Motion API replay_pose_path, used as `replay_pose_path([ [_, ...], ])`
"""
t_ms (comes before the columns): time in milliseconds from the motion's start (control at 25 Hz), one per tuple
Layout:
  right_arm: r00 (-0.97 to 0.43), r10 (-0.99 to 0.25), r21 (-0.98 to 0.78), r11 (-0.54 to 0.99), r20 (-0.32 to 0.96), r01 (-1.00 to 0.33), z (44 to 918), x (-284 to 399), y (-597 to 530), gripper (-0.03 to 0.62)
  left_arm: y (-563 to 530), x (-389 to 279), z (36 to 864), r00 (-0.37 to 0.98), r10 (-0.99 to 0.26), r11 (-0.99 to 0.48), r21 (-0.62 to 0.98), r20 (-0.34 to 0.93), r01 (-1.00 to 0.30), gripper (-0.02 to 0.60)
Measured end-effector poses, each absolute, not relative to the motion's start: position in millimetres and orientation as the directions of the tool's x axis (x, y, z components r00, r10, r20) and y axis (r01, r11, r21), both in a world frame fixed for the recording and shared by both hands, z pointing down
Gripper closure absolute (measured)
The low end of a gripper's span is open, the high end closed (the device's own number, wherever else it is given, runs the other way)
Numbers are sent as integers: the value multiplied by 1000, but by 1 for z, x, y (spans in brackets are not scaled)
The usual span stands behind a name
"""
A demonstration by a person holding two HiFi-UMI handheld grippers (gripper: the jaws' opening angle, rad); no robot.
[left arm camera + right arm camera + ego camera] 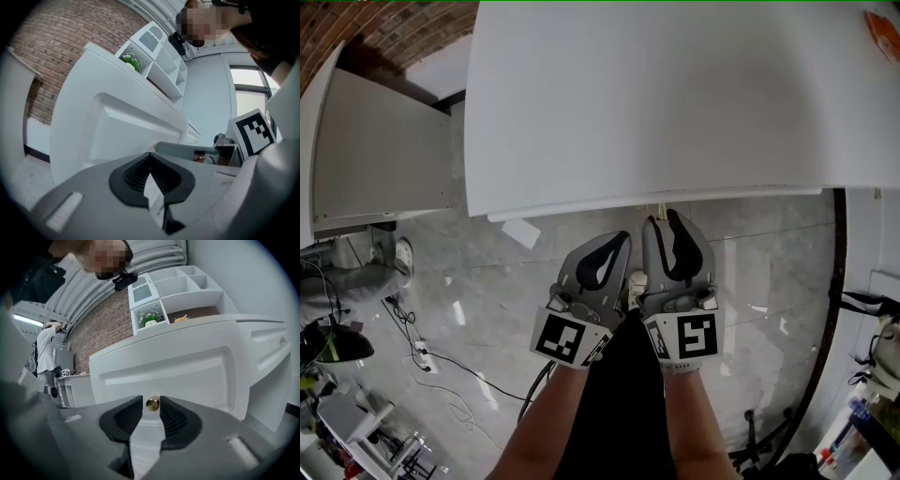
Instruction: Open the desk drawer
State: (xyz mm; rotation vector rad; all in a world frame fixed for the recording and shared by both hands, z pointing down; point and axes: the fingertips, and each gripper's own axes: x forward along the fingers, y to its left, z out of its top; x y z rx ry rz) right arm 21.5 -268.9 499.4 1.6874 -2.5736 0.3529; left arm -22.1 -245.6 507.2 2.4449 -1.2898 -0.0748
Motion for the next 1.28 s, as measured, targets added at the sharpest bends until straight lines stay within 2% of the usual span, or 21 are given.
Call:
replay_pose_path([
  [400, -371, -916, -158, 348, 152, -924, 507, 22, -278, 500, -243, -23, 518, 578, -804, -503, 358, 141, -787, 578],
  [560, -346, -926, -204, 314, 150, -927, 506, 22, -278, 510, -245, -22, 517, 575, -806, -500, 361, 137, -787, 578],
  [1280, -401, -899, -207, 365, 173, -908, 507, 24, -257, 516, -238, -18, 505, 602, -790, -529, 369, 113, -764, 578],
])
